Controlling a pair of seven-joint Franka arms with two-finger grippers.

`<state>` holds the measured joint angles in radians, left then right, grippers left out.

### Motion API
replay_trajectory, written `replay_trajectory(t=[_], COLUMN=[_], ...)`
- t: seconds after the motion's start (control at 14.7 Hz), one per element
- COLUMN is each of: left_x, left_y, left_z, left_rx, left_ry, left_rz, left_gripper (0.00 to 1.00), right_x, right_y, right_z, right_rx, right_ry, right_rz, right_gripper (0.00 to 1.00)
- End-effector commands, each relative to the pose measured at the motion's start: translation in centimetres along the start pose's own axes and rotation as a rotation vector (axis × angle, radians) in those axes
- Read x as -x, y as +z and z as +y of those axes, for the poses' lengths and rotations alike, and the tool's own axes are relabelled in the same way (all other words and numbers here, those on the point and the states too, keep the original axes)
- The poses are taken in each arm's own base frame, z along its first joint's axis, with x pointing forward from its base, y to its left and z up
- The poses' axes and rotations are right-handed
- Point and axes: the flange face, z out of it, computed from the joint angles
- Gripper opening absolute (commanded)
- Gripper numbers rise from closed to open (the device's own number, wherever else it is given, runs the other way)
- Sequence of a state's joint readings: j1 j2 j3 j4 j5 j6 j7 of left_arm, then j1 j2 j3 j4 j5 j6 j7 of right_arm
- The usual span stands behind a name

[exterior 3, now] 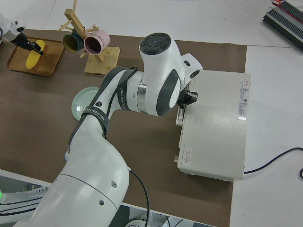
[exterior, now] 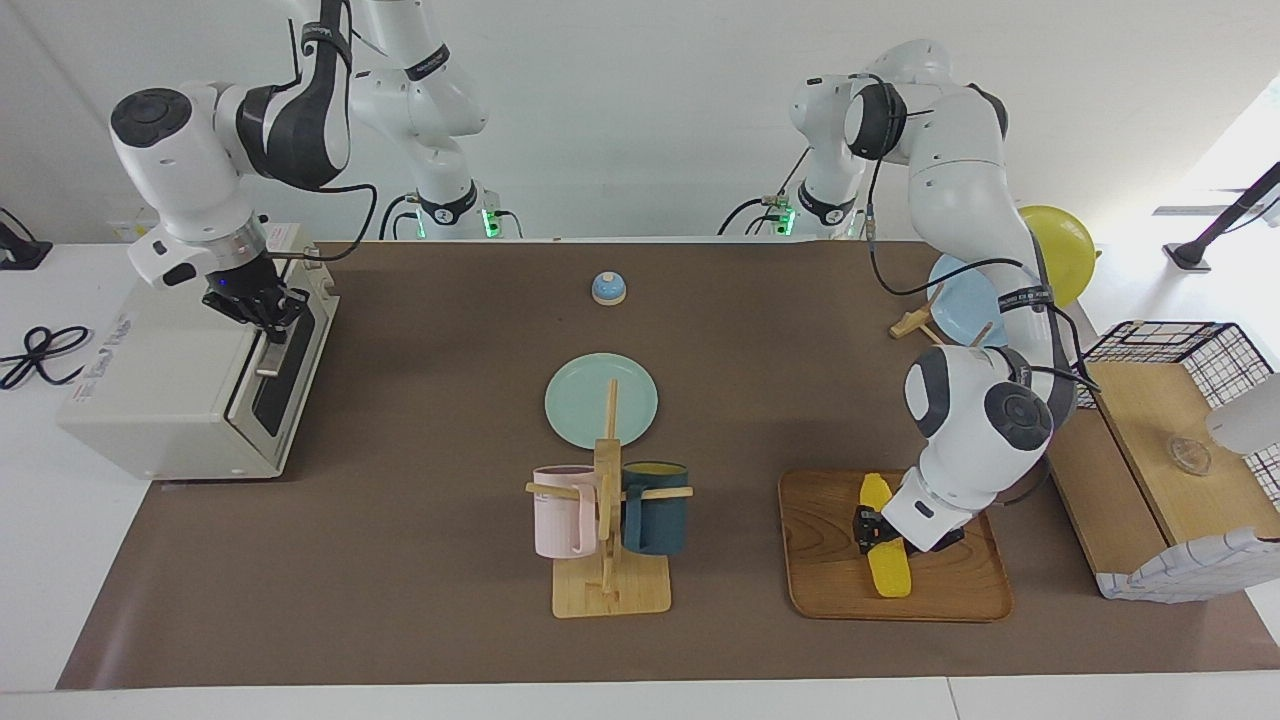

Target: Put corn in oven

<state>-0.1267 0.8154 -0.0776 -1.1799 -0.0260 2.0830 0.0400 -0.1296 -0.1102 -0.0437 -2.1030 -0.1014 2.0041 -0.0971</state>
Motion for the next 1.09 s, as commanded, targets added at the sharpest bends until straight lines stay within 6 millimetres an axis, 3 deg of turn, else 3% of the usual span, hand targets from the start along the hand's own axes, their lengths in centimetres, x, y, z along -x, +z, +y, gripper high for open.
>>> replay_trajectory(t=[0.0,0.14,0.2,0.34,0.48,0.75,0.95,1.02], left_x=[0.7,2.5,4.1,7.7,11.7,17.1,21.3,21.6], left_y=[-5.1,-9.4,-11.8,-13.7,-13.7,-12.2,-9.2,-7.7], left_z=[0.9,2.9,5.2,8.8,13.9,24.1,31.1,32.9], left_rx=[0.017,0.039,0.038,0.026,0.012,0.042,0.083,0.093], left_ry=[-0.012,-0.062,-0.073,-0.110,-0.125,-0.140,-0.147,-0.153], left_rz=[-0.020,-0.084,-0.100,-0.124,-0.141,-0.133,-0.044,-0.034], left_gripper=[0.00,0.00,0.00,0.00,0.00,0.00,0.00,0.00], right_x=[-1.1,-1.7,-2.0,-2.7,-2.9,-2.5,-2.9,-3.1], right_y=[4.7,6.7,7.5,8.7,9.0,11.7,15.0,16.4], right_z=[-2.8,-3.6,-4.2,-5.7,-7.5,-8.0,-8.4,-8.5], right_rx=[-0.033,-0.034,-0.034,-0.033,-0.034,-0.038,-0.039,-0.040], right_ry=[-0.004,-0.014,-0.015,-0.009,-0.008,-0.008,-0.011,-0.008], right_rz=[-0.027,-0.008,-0.004,0.007,0.022,0.055,0.058,0.056], right_gripper=[0.00,0.00,0.00,0.00,0.00,0.00,0.00,0.00])
